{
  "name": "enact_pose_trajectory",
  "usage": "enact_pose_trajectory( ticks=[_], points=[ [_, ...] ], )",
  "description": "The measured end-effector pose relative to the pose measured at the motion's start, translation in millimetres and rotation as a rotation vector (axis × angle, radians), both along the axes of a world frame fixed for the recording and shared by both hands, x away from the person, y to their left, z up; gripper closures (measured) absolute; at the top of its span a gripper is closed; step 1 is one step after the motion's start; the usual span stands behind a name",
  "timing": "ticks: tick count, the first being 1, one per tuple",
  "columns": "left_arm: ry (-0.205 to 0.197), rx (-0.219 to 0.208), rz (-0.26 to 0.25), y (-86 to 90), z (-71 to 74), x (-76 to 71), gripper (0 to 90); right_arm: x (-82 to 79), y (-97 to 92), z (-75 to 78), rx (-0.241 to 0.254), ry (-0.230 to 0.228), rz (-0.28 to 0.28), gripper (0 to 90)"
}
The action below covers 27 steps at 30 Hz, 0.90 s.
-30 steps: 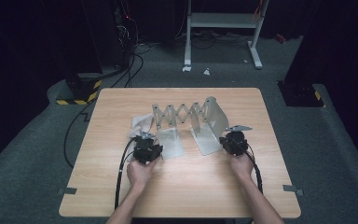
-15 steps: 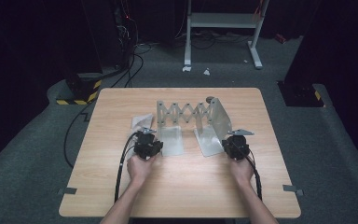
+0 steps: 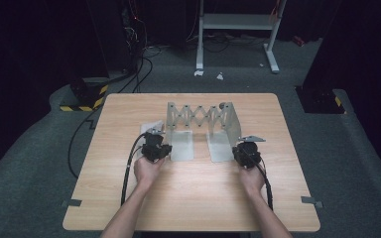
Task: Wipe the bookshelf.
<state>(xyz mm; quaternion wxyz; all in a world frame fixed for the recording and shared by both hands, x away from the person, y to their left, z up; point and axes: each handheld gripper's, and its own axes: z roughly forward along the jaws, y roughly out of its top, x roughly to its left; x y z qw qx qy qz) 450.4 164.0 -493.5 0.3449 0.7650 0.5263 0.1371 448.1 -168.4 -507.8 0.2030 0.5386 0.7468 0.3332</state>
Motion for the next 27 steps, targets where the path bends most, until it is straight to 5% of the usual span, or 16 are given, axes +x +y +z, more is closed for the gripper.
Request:
enact_pose_trajectory(
  ticks=[27],
  points=[
    [0.003,0.001,0.003,8.8,1.2,6.6,83.1,3.6,14.9,-5.9,0.056,0.03,0.069,82.1]
  ],
)
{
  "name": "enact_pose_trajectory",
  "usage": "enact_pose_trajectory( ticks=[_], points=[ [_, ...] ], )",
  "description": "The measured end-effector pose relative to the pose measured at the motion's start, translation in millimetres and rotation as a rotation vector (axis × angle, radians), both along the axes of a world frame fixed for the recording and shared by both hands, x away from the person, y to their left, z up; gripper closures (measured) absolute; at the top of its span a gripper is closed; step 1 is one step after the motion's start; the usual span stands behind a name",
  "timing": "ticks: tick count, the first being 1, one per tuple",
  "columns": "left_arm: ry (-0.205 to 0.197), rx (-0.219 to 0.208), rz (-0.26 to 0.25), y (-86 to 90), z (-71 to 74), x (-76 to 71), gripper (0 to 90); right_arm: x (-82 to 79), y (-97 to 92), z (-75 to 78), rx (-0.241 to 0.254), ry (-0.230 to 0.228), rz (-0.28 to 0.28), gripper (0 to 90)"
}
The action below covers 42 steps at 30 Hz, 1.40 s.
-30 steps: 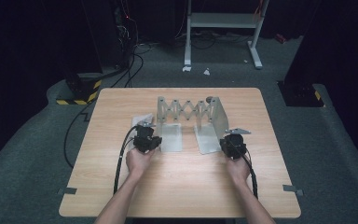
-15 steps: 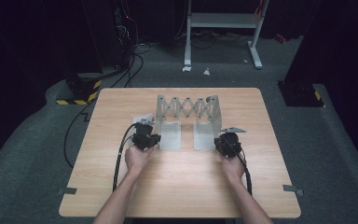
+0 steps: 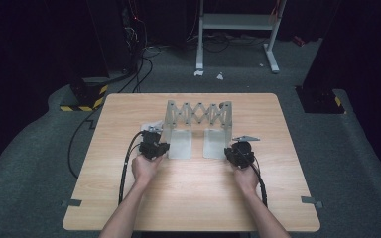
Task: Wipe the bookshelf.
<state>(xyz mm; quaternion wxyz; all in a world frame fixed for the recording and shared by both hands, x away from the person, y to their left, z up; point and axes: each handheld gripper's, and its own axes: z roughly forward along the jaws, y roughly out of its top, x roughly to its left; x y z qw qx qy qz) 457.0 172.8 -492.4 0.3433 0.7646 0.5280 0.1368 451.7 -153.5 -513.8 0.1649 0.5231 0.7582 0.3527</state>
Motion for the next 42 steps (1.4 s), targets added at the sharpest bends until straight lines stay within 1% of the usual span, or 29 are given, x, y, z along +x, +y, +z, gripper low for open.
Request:
enact_pose_trajectory(
  ticks=[7,9,12,15,20,24,26,27,30,31,36,38,39,40,42],
  points=[
    [-0.004,-0.003,0.005,1.8,0.4,-1.0,83.4,0.1,0.2,-0.8,-0.022,-0.007,0.006,82.1],
    [-0.006,-0.004,0.006,1.2,0.8,-2.2,83.7,0.5,-1.9,-0.5,-0.022,-0.009,0.003,82.2],
    [-0.017,0.002,-0.004,0.6,2.8,-4.4,83.0,1.0,-4.7,-0.3,-0.019,-0.005,-0.005,81.6],
    [-0.038,-0.008,0.0,3.4,5.0,-7.8,75.5,0.6,-5.4,-0.5,-0.019,-0.005,0.004,78.5],
    [-0.068,-0.019,-0.002,12.8,7.4,-18.8,68.6,-1.9,-6.8,0.7,-0.025,-0.01,0.024,77.4],
    [-0.101,-0.028,0.016,20.8,10.0,-27.2,62.4,-5.1,-7.9,2.7,-0.022,-0.02,0.041,74.1],
    [-0.108,-0.016,0.034,25.8,9.7,-29.2,57.5,-6.9,-9.4,2.9,-0.018,-0.024,0.044,73.4],
    [-0.105,-0.004,0.041,27.7,8.5,-29.1,55.7,-8.0,-10.3,2.8,-0.016,-0.025,0.046,73.1],
    [-0.077,0.028,0.051,31.5,2.3,-26.6,55.7,-11.1,-13.7,2.6,-0.014,-0.032,0.047,73.3],
    [-0.065,0.054,0.058,32.3,-1.8,-24.9,56.1,-11.8,-14.9,2.5,-0.015,-0.035,0.046,73.4],
    [-0.029,0.105,0.076,33.8,-14.6,-18.0,57.2,-15.4,-23.9,2.5,-0.015,-0.045,0.04,73.4],
    [-0.012,0.123,0.09,35.2,-20.1,-14.4,57.1,-16.5,-27.1,2.5,-0.015,-0.041,0.035,73.4],
    [-0.009,0.133,0.099,36.2,-22.4,-12.7,57.1,-17.2,-28.9,2.6,-0.016,-0.043,0.032,73.4],
    [-0.011,0.132,0.105,37.3,-24.0,-11.7,57.2,-17.7,-31.0,2.5,-0.017,-0.046,0.03,73.4],
    [-0.018,0.141,0.121,39.1,-24.4,-9.7,57.4,-18.8,-34.9,2.4,-0.012,-0.047,0.023,73.1]
  ],
)
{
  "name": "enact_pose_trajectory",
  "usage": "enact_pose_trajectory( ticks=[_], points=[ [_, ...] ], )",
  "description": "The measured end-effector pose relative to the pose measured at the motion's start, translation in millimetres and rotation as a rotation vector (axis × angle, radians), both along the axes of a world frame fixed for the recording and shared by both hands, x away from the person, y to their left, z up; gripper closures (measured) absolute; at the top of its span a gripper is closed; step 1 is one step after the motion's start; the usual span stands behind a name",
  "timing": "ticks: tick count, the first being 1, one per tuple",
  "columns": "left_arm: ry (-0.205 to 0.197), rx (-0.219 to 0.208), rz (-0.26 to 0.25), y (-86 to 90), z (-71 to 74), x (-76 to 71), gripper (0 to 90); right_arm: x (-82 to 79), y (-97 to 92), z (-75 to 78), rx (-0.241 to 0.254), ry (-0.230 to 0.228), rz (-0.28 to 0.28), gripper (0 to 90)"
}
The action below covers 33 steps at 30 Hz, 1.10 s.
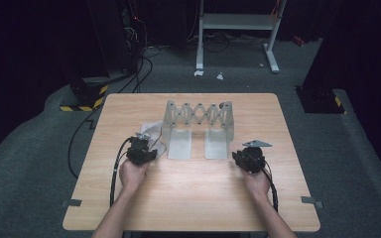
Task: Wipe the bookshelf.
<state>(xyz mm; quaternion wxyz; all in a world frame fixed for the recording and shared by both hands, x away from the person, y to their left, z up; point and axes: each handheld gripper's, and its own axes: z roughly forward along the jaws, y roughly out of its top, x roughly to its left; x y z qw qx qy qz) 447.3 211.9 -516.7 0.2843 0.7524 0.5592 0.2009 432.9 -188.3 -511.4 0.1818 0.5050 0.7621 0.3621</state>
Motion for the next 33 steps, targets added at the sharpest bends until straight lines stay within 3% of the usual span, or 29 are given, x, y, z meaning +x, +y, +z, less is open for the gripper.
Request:
enact_pose_trajectory(
  ticks=[4,10,18,22,33],
  points=[
    [-0.002,0.018,0.034,4.4,-0.2,5.1,57.4,-1.8,-6.1,-0.8,0.004,0.002,-0.012,72.5],
    [-0.015,-0.005,0.065,13.0,0.8,6.1,50.8,-5.7,-14.0,-1.8,0.017,-0.003,-0.019,69.9],
    [-0.101,-0.091,0.03,15.9,22.0,-10.2,43.0,-12.7,-28.1,-0.8,0.05,-0.015,-0.025,63.3],
    [-0.131,-0.112,0.009,15.6,30.9,-18.9,41.3,-15.8,-34.3,-0.6,0.06,-0.018,-0.031,60.8],
    [-0.162,-0.159,-0.027,20.1,39.5,-39.3,40.6,-23.4,-46.8,-3.3,0.064,-0.022,-0.06,55.8]
  ],
)
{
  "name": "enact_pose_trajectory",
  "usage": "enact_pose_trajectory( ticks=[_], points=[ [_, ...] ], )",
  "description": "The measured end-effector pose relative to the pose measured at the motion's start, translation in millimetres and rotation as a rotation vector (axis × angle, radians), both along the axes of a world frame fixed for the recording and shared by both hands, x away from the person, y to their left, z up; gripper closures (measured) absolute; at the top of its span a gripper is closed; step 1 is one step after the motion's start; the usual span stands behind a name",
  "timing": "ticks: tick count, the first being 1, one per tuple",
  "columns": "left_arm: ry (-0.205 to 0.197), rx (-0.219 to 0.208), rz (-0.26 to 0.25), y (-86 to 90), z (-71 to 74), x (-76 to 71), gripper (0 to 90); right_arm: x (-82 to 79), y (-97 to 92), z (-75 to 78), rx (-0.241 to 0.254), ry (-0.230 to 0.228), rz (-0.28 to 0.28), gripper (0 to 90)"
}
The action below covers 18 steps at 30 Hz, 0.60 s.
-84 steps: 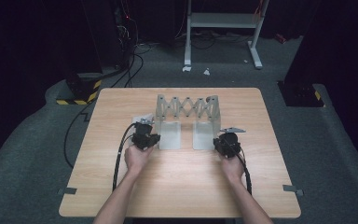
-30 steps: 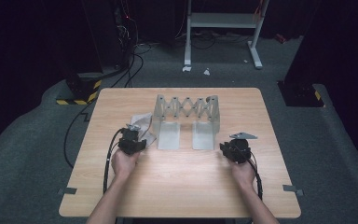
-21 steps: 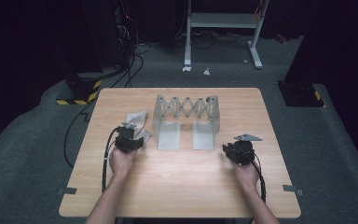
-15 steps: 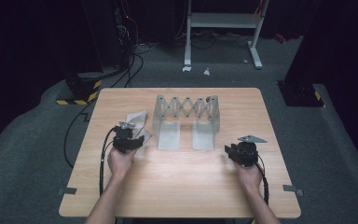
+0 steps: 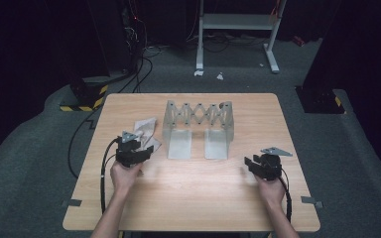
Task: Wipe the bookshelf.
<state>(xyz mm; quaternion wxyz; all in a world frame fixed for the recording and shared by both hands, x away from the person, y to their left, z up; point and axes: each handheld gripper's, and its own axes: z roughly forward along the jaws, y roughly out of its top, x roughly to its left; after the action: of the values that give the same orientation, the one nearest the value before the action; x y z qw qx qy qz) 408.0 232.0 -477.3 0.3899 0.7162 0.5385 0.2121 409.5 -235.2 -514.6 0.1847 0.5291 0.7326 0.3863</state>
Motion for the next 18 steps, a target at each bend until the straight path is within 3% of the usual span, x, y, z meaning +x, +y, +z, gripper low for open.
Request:
enact_pose_trajectory(
  ticks=[4,18],
  points=[
    [-0.005,-0.022,-0.011,3.6,0.9,-8.7,40.4,-2.7,-2.9,-1.1,-0.002,0.002,0.003,55.4],
    [-0.001,-0.032,-0.057,2.3,-7.2,-33.7,39.8,-12.5,-9.4,-6.5,-0.007,0.011,0.003,55.2]
  ],
)
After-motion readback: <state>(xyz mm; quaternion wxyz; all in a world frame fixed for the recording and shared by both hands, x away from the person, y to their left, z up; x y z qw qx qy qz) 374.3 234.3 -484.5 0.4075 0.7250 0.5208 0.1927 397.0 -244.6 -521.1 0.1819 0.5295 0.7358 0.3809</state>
